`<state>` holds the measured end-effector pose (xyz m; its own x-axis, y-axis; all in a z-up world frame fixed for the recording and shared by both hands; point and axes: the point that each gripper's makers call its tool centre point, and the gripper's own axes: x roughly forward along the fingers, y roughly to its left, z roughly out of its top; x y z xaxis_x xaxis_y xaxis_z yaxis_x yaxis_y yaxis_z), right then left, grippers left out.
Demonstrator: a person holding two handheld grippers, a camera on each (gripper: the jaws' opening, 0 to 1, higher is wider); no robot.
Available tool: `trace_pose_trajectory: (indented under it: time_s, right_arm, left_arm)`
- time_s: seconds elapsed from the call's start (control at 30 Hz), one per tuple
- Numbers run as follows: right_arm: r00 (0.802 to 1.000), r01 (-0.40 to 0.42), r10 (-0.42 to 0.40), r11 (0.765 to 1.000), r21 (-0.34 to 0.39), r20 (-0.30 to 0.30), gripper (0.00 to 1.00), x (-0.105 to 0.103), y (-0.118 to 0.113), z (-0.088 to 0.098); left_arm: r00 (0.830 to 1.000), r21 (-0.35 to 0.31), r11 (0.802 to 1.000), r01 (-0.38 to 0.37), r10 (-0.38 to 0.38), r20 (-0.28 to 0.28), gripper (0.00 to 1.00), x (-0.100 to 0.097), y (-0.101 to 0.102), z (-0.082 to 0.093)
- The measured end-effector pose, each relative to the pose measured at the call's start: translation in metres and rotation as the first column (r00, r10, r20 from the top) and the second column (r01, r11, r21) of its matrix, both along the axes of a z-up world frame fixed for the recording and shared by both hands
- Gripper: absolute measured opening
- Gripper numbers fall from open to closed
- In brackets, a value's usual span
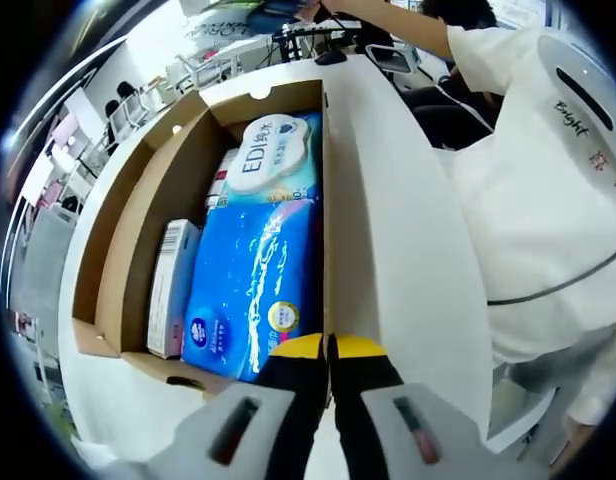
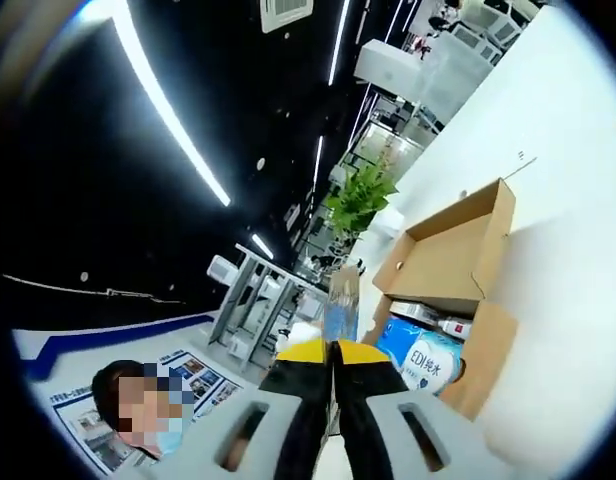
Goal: Operate the shoe box by opening the lid, removing the specified soft item, and placing it in the target area until the item is outside and the box remains undamaged.
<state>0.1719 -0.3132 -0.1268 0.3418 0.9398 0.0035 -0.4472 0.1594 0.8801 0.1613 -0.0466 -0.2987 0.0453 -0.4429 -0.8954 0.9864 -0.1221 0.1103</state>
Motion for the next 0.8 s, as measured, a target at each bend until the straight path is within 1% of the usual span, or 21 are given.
trace_pose_trajectory:
  time_s: [0.03, 0.07, 0.1, 0.3, 0.33, 0.37, 0.43, 0.5, 0.57, 0.7, 0.77, 0.8]
  right_arm:
    - [1.0, -0.002, 0.002, 1.0, 0.004, -0.002, 0.0, -0.001, -0.002, 0.0]
    - [1.0, 0.002, -0.001, 1.0, 0.007, -0.004, 0.0, -0.001, -0.015, 0.003]
    - [1.0, 0.009, -0.009, 1.0, 0.001, -0.003, 0.0, -0.001, -0.019, 0.002]
    - [1.0, 0.006, -0.006, 1.0, -0.01, -0.004, 0.0, -0.008, -0.025, -0.005]
    - [1.0, 0.015, -0.015, 1.0, -0.012, -0.001, 0.0, -0.011, -0.022, -0.006]
    - [0.999, 0.051, -0.051, 0.999, -0.017, -0.001, 0.0, -0.007, -0.026, -0.007]
    - [0.996, 0.084, -0.084, 0.996, -0.003, 0.005, 0.0, -0.003, -0.032, -0.005]
    - [0.997, 0.079, -0.079, 0.997, 0.021, 0.004, 0.0, -0.004, -0.034, -0.002]
    - [0.998, 0.069, -0.068, 0.997, 0.025, -0.006, 0.0, -0.004, -0.037, -0.002]
    - [0.997, 0.077, -0.077, 0.997, -0.024, -0.009, 0.0, -0.003, -0.042, -0.012]
    - [0.997, 0.077, -0.077, 0.996, -0.034, -0.015, 0.0, -0.006, -0.041, -0.018]
    - [0.997, 0.073, -0.073, 0.996, -0.044, -0.014, 0.0, -0.005, -0.046, -0.021]
  left_arm:
    - [1.0, -0.001, 1.0, 0.0, 0.0, -0.001, 0.01, 0.0, 0.0, 0.0]
    - [1.0, -0.001, 1.0, 0.0, 0.0, -0.002, 0.01, 0.0, 0.0, 0.0]
    - [1.0, 0.0, 1.0, -0.001, 0.001, -0.002, 0.01, 0.0, 0.0, 0.0]
    - [1.0, -0.008, 1.0, 0.004, -0.004, 0.002, 0.01, -0.001, -0.001, 0.0]
    - [1.0, -0.008, 1.0, 0.004, -0.004, 0.002, 0.01, -0.001, -0.001, 0.0]
    - [1.0, -0.008, 1.0, 0.005, -0.005, 0.002, 0.01, -0.001, -0.001, 0.0]
    - [1.0, -0.006, 1.0, 0.005, -0.005, 0.001, 0.01, 0.0, -0.001, 0.0]
    - [1.0, -0.005, 1.0, 0.005, -0.005, -0.001, 0.01, 0.0, -0.001, 0.0]
    - [1.0, -0.004, 1.0, 0.004, -0.004, -0.001, 0.01, 0.0, 0.0, 0.0]
    - [1.0, -0.004, 1.0, 0.001, -0.001, 0.001, 0.01, 0.0, 0.0, 0.0]
    - [1.0, 0.008, 1.0, 0.001, -0.001, 0.017, 0.01, 0.0, 0.0, 0.0]
    - [1.0, 0.015, 1.0, 0.004, -0.005, 0.027, 0.01, 0.0, 0.0, -0.001]
